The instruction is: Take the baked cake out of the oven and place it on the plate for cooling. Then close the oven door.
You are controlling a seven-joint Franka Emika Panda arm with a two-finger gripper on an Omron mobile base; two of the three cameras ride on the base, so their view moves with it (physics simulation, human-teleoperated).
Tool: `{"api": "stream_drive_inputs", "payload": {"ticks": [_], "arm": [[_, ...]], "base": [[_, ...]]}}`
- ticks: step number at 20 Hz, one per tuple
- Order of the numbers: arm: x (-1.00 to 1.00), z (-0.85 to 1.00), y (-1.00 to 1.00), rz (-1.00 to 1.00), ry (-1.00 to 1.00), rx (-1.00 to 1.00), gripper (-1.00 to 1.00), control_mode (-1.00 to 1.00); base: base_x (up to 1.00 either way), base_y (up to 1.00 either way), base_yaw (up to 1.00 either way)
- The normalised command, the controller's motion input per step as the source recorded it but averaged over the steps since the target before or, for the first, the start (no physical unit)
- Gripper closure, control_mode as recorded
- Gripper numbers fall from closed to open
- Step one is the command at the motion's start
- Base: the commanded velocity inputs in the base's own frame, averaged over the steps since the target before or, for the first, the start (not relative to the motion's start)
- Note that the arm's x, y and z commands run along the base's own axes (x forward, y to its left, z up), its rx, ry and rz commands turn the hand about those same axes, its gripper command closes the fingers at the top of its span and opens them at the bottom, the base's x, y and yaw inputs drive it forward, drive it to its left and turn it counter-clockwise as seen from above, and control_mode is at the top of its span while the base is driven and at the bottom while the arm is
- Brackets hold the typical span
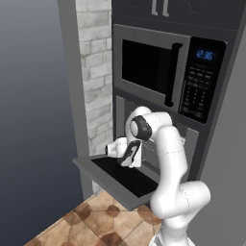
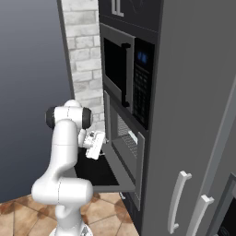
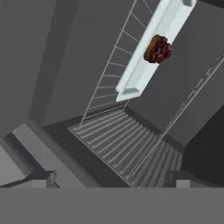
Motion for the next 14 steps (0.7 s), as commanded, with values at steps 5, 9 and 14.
{"api": "stream_drive_inputs", "payload": {"ticks": [5, 9, 14], "arm": [[0.67, -0.39, -0.40, -0.07, -0.01, -0.03, -1.00, -1.00], [0.66, -0.52, -0.33, -0.06, 0.00, -0.04, -1.00, -1.00], [0.60, -0.61, -0.27, -0.05, 0.00, -0.03, -1.00, -1.00]], "base": [[0.00, 0.00, 0.00], [0.00, 0.00, 0.00], [0.00, 0.00, 0.00]]}}
